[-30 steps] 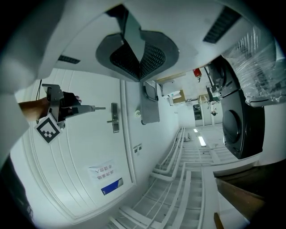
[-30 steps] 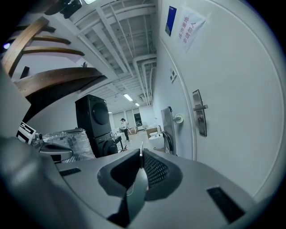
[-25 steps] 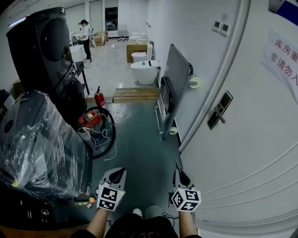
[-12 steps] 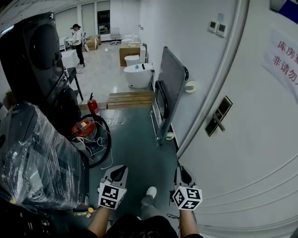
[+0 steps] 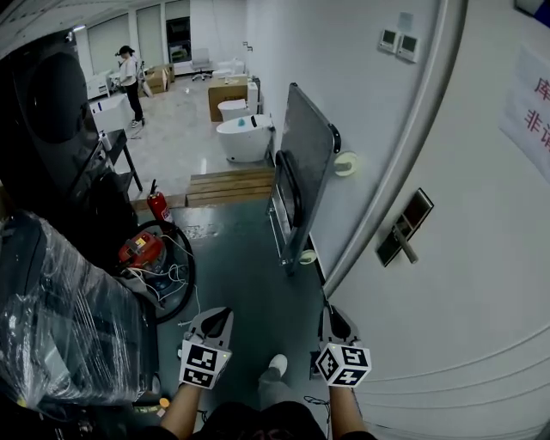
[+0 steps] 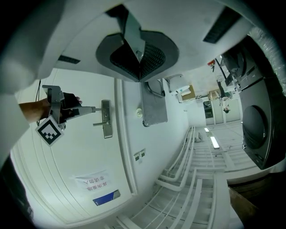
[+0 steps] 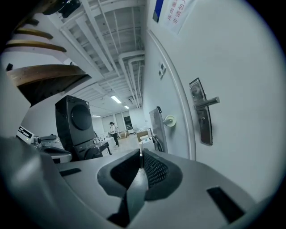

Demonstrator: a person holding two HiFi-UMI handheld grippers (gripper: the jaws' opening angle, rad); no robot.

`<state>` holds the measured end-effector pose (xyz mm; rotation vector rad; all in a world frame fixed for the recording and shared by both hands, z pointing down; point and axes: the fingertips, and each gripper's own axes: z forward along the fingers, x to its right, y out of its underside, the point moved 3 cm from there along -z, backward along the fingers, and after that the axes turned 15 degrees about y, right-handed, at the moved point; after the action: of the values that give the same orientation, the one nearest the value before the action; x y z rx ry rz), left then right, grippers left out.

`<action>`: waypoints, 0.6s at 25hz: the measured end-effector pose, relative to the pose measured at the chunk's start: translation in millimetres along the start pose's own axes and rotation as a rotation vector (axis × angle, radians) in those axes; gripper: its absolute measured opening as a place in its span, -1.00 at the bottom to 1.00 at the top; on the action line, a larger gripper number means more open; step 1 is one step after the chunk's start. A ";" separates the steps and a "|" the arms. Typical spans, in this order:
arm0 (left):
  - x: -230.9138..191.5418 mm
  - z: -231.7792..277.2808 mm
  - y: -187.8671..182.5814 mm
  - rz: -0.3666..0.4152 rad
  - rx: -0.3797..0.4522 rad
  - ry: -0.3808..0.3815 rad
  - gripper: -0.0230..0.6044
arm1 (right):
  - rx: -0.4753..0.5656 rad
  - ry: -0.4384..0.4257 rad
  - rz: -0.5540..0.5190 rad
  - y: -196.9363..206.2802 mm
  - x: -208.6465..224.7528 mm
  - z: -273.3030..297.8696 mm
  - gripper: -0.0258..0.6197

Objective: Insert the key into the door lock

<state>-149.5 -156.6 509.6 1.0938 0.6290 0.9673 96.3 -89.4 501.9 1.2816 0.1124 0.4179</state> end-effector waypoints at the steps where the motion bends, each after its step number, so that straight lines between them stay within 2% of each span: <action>1: -4.6 7.5 0.4 -0.003 -0.005 0.001 -0.89 | -0.006 0.004 0.009 -0.4 2.6 8.0 -0.67; 15: -75.7 124.1 -39.0 0.010 -0.038 0.021 -0.88 | -0.014 0.028 0.054 -41.0 36.6 133.8 -0.67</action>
<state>-69.6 -284.1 515.3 1.0554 0.6208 0.9971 181.3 -206.2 507.5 1.2674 0.0987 0.4821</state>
